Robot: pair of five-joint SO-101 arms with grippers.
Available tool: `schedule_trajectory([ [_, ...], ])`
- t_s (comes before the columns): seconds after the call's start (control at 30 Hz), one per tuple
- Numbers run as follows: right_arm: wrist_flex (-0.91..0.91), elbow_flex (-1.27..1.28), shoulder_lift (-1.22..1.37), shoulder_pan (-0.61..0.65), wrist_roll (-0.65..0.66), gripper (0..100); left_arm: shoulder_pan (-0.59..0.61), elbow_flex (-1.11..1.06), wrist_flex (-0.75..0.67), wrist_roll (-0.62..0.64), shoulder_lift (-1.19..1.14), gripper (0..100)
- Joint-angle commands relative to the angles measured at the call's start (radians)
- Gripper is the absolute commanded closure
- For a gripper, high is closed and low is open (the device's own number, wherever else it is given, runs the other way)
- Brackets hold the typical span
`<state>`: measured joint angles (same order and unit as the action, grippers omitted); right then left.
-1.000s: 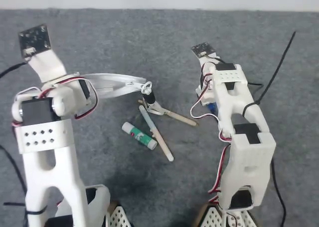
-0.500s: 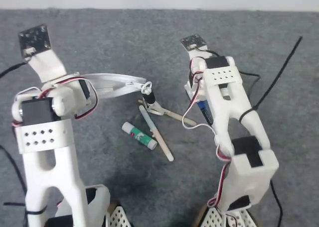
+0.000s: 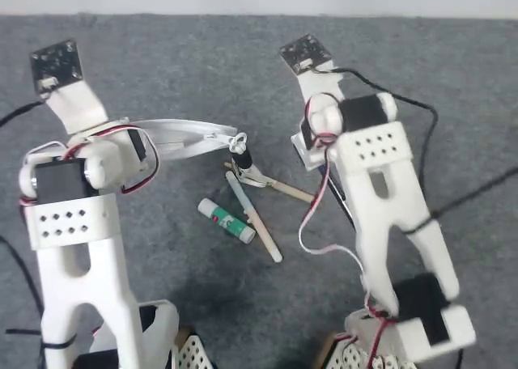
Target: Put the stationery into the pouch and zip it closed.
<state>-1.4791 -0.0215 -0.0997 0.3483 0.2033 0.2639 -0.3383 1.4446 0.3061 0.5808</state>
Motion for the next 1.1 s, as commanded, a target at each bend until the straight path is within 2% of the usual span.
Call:
schedule_trajectory([
  [0.0,-0.059,-0.032,-0.166,0.044,0.052,99.3,0.003,0.007,-0.026,0.011,-0.003,99],
  [0.23,-0.108,-0.031,-0.262,0.090,-0.012,99.3,0.003,0.007,-0.026,0.011,-0.003,99],
  [0.53,-0.177,-0.026,-0.404,0.226,-0.186,99.3,0.003,0.002,-0.026,0.011,-0.003,99],
  [0.73,-0.059,0.114,-0.513,0.268,-0.250,99.2,0.002,-0.002,-0.028,0.011,-0.003,99],
  [1.07,0.097,0.253,-0.665,0.268,-0.252,99.2,0.000,-0.002,-0.028,0.011,-0.003,99],
])
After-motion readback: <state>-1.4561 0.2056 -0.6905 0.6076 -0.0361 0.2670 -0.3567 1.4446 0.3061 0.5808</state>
